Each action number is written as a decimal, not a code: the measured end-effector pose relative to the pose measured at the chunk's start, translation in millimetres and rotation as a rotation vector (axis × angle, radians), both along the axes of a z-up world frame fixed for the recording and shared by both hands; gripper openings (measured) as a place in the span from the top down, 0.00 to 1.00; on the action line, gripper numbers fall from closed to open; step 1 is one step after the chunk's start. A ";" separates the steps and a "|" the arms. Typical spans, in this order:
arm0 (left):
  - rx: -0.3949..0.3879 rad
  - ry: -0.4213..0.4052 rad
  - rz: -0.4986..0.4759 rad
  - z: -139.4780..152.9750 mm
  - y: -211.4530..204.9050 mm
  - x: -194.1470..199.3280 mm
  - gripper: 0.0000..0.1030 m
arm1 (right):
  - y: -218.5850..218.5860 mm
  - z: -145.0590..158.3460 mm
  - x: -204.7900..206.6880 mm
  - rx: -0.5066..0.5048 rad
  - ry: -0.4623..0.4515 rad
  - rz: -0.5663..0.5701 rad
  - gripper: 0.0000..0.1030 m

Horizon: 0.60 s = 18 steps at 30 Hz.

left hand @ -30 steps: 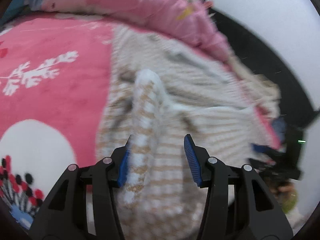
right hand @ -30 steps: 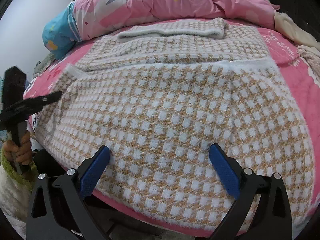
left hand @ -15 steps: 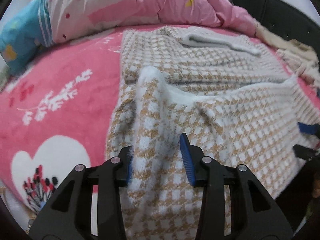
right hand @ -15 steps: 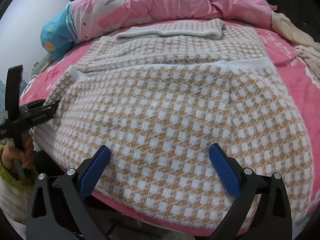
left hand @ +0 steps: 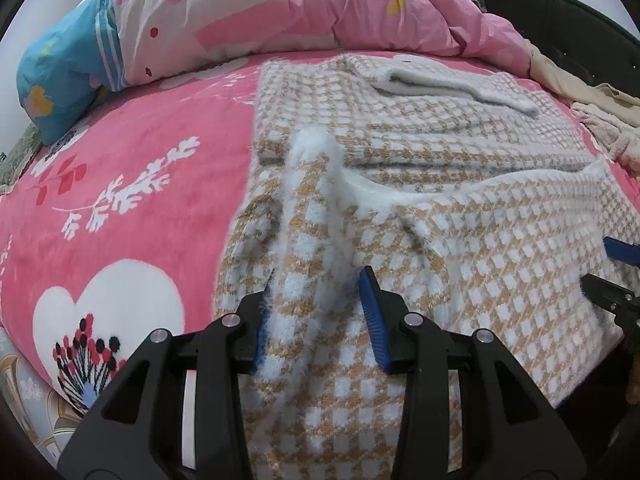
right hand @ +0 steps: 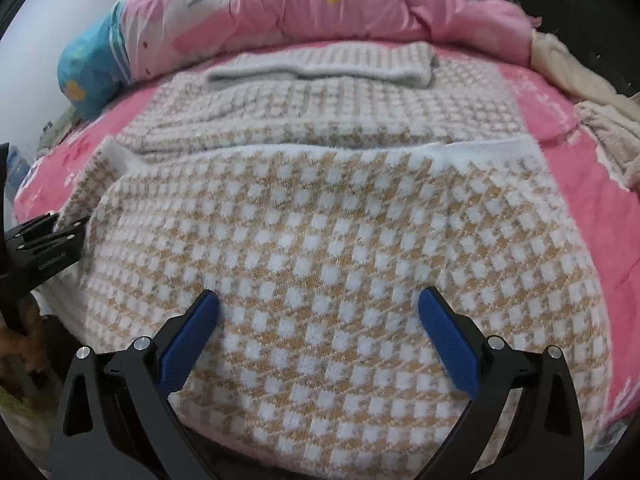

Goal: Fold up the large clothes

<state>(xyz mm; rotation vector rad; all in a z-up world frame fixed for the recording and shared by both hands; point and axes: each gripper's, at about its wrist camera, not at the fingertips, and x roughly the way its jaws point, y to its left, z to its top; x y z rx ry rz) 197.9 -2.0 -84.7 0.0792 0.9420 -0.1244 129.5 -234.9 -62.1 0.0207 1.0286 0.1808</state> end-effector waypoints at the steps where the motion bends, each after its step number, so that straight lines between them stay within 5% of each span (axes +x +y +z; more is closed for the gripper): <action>1: -0.002 0.000 -0.003 -0.1 0.3 0.3 0.63 | -3.0 -0.2 1.8 0.008 0.007 -0.007 0.06; 18: -0.017 0.002 0.003 -0.4 2.3 0.8 0.63 | -28.5 -0.9 28.3 0.039 0.045 -0.015 0.06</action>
